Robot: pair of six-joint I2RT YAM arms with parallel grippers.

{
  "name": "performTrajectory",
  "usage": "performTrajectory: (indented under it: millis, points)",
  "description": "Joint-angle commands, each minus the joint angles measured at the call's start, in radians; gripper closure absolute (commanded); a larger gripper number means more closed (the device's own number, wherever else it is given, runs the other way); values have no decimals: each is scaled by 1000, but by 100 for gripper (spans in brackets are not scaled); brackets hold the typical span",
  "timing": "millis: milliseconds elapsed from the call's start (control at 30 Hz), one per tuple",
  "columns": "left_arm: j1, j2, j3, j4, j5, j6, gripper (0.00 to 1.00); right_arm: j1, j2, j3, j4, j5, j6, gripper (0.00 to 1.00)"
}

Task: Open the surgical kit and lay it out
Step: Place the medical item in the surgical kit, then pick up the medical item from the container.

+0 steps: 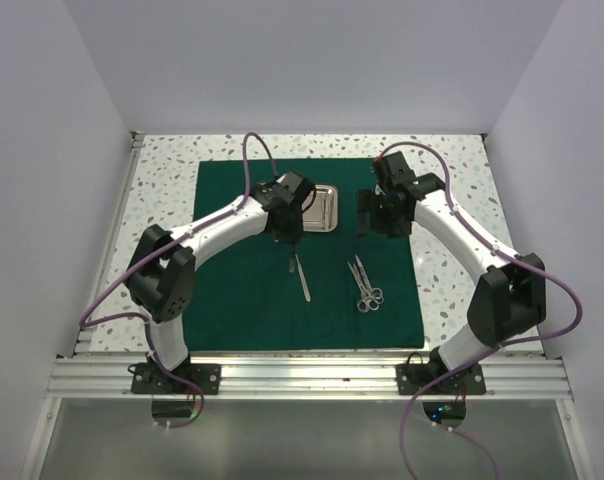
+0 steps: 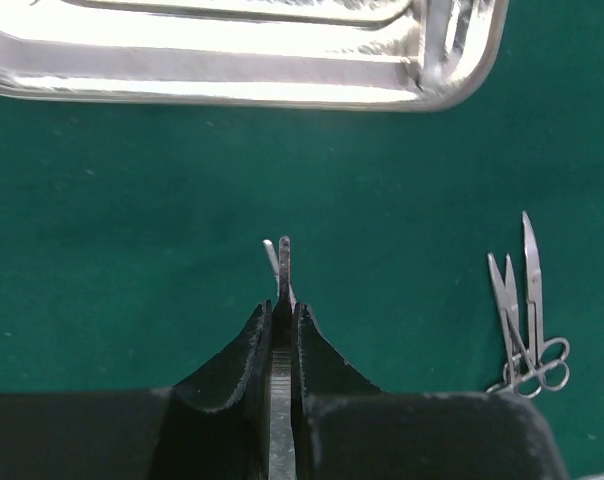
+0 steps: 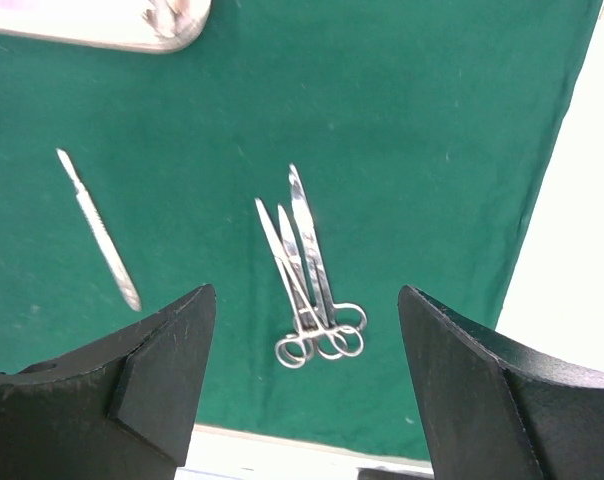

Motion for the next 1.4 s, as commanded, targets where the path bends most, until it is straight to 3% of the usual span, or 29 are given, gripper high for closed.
performTrajectory:
  millis: [0,33,167,333,500,833,1067,1367]
  points:
    - [-39,-8,5,64,29,-33,100,-3,-43,-32,-13,-17,2,23]
    - [-43,1,8,63,30,-28,100,-5,-43,-35,-9,-19,5,23]
    - [-54,43,45,32,38,-11,73,-5,-44,-43,5,-20,26,23]
    - [-52,60,125,-5,18,21,54,-3,-55,-38,8,-2,31,23]
    - [-34,141,296,-77,-31,108,53,-4,-90,-31,-1,38,25,23]
    - [177,379,467,-38,-2,293,57,-4,-147,-31,-32,41,16,22]
    - [191,601,720,-97,-66,380,59,-5,-182,-67,-53,27,20,22]
    - [207,652,705,-97,-141,409,59,-3,-161,-60,-58,50,31,22]
